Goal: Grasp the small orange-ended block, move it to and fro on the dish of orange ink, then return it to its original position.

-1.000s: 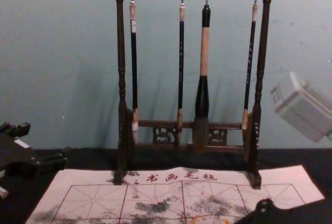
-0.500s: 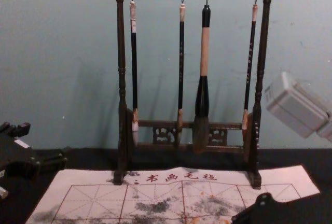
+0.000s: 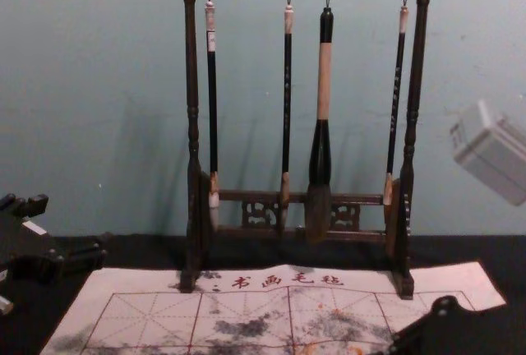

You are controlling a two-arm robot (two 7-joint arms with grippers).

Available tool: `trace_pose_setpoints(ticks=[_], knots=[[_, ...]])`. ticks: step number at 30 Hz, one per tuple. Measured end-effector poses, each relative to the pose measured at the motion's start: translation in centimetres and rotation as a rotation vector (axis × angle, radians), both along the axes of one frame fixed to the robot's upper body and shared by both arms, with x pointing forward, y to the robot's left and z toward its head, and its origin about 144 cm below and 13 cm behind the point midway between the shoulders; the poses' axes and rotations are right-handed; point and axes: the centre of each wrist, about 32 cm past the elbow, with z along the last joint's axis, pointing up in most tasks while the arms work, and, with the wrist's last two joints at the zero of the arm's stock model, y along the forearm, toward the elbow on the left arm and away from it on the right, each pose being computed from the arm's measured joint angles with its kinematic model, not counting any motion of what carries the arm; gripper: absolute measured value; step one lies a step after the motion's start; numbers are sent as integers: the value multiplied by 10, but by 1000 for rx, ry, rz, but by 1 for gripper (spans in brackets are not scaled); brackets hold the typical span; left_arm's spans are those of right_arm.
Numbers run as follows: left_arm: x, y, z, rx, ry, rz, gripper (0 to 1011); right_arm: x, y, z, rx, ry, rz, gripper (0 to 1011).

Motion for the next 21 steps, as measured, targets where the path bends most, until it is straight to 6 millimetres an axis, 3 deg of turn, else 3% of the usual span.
trace_pose_setpoints(ticks=[21], knots=[[0,0,0,0,0,0,1001,-7,2,0,-9,20,56,100]])
